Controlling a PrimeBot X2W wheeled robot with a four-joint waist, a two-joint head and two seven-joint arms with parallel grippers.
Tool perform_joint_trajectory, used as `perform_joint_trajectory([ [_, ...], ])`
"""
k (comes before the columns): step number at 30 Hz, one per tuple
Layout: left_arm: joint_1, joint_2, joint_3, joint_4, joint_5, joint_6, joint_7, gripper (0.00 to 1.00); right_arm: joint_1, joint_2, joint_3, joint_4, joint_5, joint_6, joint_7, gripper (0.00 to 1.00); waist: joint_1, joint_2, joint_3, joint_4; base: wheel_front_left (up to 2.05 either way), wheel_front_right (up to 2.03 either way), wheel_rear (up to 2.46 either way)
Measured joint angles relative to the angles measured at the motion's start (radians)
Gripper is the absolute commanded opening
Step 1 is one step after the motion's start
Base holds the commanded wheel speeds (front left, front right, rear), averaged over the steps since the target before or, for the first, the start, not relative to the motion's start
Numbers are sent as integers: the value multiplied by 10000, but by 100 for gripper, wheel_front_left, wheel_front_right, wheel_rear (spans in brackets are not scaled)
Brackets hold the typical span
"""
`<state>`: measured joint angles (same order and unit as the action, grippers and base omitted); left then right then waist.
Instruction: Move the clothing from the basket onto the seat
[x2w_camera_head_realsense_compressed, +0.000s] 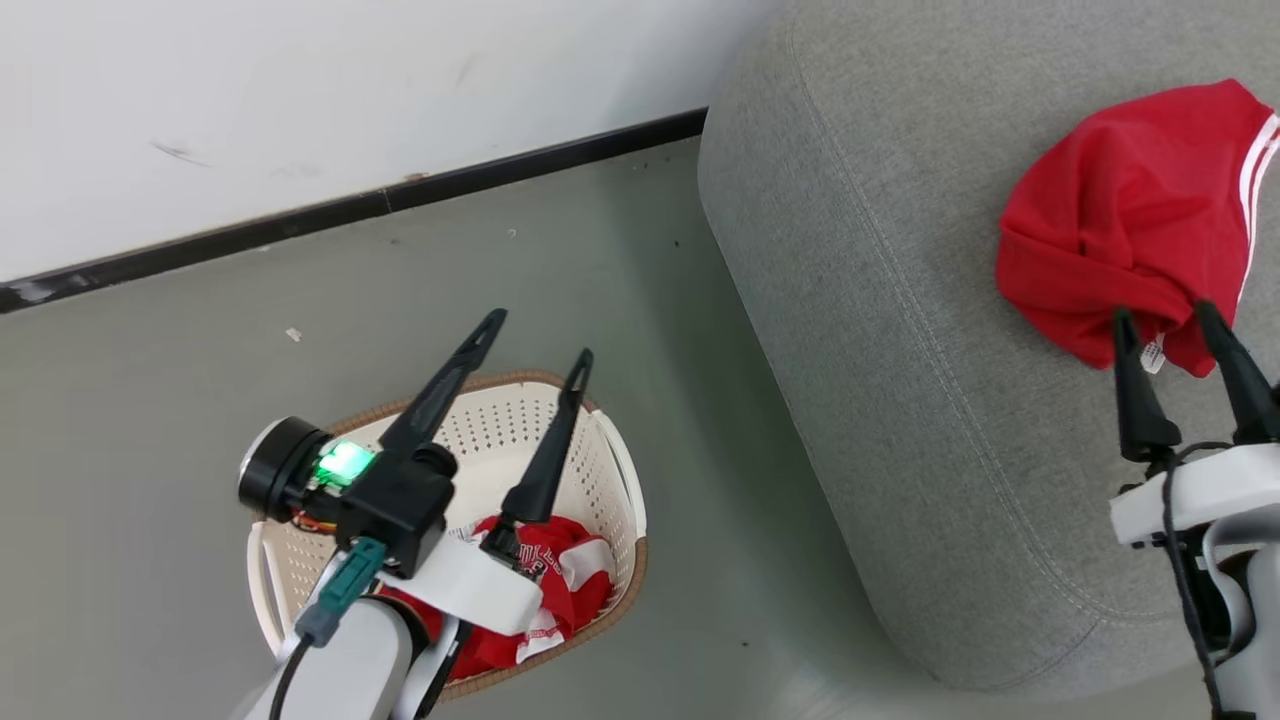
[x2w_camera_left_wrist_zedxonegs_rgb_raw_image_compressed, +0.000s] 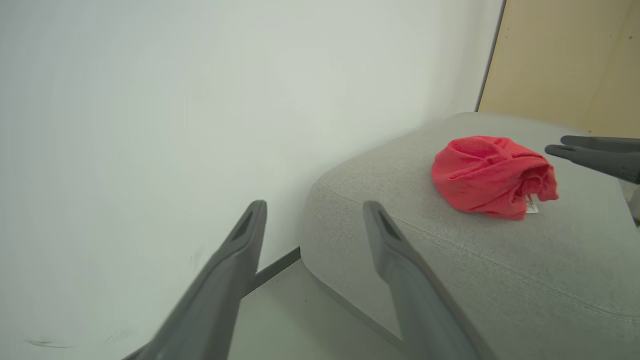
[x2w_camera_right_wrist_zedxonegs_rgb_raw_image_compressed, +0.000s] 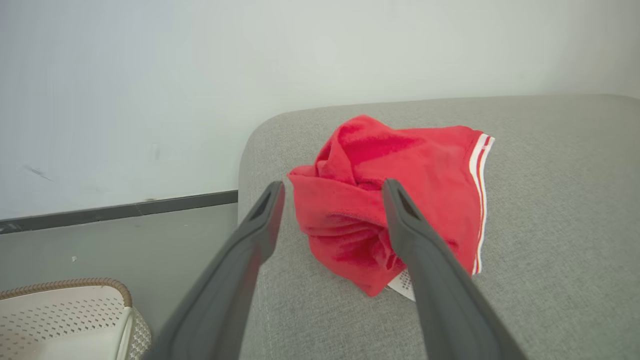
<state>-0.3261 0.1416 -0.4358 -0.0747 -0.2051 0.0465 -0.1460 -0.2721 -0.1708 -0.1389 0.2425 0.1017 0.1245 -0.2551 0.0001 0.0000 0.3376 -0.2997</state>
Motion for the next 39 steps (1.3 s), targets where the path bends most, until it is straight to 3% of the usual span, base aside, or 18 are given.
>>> perform_joint_trajectory([
  [17, 1470, 169, 1768, 708, -694, 1112, -717, 100, -457, 230, 2113, -746, -621, 0, 0, 100, 0, 0, -1015, 664, 0, 0, 0],
  [24, 2198, 128, 2255, 978, -1024, 1365, -867, 100, -384, 441, 2807, -769, -832, 0, 0, 100, 0, 0, -1531, 1163, 0, 0, 0],
  [39, 3398, -59, 2754, 1220, -1292, 1563, -1018, 100, 1017, 711, 2869, -861, -928, 0, 0, 100, 0, 0, -2574, 2128, 0, 0, 0],
])
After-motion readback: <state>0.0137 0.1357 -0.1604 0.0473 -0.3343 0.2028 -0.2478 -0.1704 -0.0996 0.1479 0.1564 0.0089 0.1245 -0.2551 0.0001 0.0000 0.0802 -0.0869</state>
